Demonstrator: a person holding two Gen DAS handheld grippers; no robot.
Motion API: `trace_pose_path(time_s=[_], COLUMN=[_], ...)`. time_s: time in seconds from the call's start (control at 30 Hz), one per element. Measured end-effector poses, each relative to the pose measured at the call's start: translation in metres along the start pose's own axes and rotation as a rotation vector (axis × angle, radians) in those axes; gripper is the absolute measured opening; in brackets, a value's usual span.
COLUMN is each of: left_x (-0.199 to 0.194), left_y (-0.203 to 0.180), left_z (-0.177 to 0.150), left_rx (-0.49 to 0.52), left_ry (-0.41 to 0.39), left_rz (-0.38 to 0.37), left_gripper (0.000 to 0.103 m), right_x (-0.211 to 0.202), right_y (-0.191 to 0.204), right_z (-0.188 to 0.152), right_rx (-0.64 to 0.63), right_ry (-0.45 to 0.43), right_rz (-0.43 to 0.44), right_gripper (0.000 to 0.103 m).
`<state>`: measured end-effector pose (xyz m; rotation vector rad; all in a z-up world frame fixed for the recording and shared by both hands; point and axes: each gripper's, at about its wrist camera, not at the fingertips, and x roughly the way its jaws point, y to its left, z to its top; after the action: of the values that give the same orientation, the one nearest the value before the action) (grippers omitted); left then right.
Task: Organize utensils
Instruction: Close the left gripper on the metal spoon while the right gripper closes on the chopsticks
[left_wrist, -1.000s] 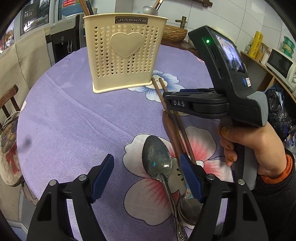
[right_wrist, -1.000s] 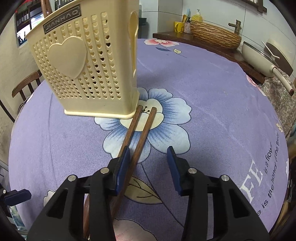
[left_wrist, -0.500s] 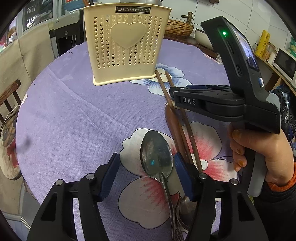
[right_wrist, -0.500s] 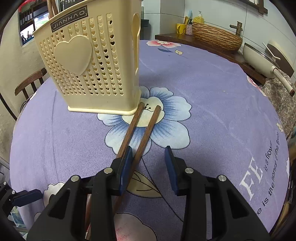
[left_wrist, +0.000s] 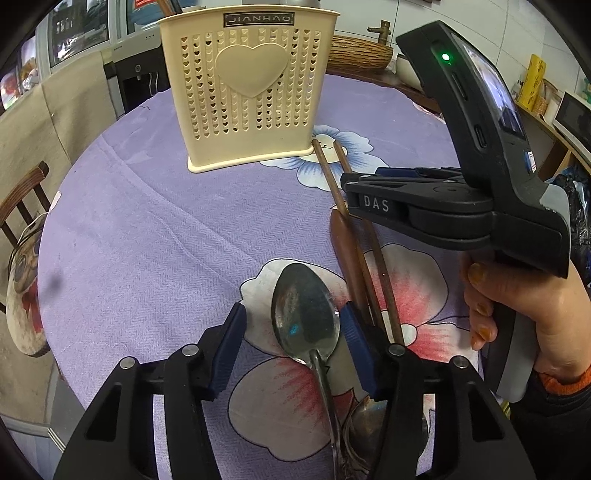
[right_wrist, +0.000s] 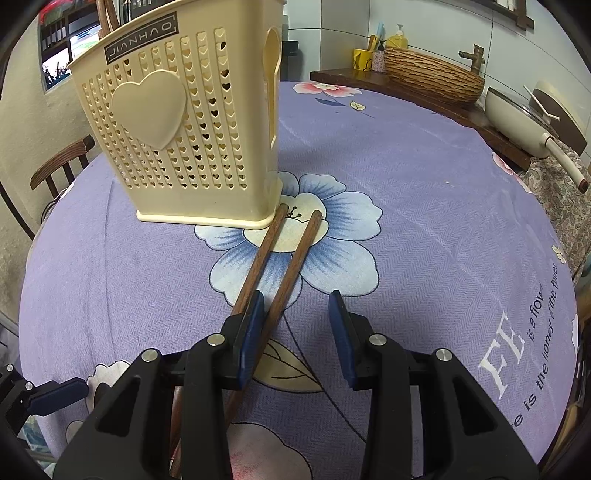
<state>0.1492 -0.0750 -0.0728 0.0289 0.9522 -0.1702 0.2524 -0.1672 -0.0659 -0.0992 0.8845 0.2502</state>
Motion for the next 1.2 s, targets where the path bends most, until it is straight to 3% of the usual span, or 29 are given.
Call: trace_pose_path(time_s=[0.23, 0.43, 0.97, 1.2], left_x=[0.002, 0.000, 0.000, 0.011], left_y=[-0.005, 0.000, 0.004, 0.019], left_z=[0.000, -0.001, 0.001, 0.018], left_rx=[0.014, -0.007, -0.013, -0.023], left_ry=[-0.012, -0.015, -0.020, -0.034], left_rz=[0.012, 0.025, -0.045, -0.044], left_gripper=[0.051, 0.038, 0.037, 0.037], right_x=[0.001, 0.005, 0.019, 0.030], right_y=[0.001, -0.003, -0.007, -0.007], right_z=[0.003, 0.011, 0.033, 0.046], right_rx=[0.003, 0.011, 0.049, 0.068], right_ry=[0.004, 0.008, 0.038, 0.038], right_rz=[0.003, -0.002, -0.022, -0.042], right_gripper=[0.037, 0.037, 0.037, 0.037])
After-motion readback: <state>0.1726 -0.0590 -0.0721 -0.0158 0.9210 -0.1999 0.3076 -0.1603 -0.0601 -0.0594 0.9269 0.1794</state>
